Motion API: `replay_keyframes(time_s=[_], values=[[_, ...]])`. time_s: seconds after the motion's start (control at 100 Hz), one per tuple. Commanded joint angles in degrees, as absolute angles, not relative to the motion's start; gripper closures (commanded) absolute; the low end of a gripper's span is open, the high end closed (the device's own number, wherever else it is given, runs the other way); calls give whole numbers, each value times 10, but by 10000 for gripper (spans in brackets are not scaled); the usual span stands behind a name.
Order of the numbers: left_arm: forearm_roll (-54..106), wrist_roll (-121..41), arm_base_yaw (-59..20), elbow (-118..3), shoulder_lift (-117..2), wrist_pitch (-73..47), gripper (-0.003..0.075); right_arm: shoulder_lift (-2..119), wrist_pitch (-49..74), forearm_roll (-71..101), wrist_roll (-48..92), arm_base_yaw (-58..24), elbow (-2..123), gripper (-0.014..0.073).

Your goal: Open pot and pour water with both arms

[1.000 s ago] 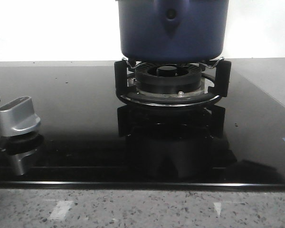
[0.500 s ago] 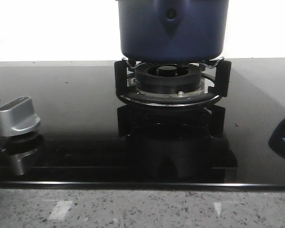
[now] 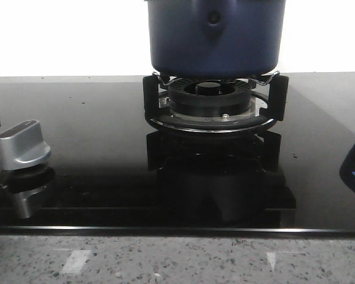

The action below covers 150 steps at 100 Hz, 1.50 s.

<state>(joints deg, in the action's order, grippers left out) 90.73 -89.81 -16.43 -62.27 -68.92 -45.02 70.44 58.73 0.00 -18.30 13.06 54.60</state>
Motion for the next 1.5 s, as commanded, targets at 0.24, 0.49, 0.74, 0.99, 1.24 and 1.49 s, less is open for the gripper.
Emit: replay_keyframes(time_s=[0.24,0.49,0.74,0.99,1.24,1.49], values=[[954,-899,-169,-644,-681,-456,364,669,561,-12,-171,135,558,515],[954,-899,-169,-644,-682,-456,364,648,526,-12,-177,135,558,251],[954,-902,-169,-644,-690,-454,364,568,456,0,-178,134,559,232],[993,-1017,-217,-646,-732,-443,364,437,436,20,-172,112,559,517],[1059,-1082,-260,-691,-793,-410,364,340,454,20,-150,45,559,662],[1061,-1079,-281,-766,-869,-410,364,285,460,21,-148,39,559,662]])
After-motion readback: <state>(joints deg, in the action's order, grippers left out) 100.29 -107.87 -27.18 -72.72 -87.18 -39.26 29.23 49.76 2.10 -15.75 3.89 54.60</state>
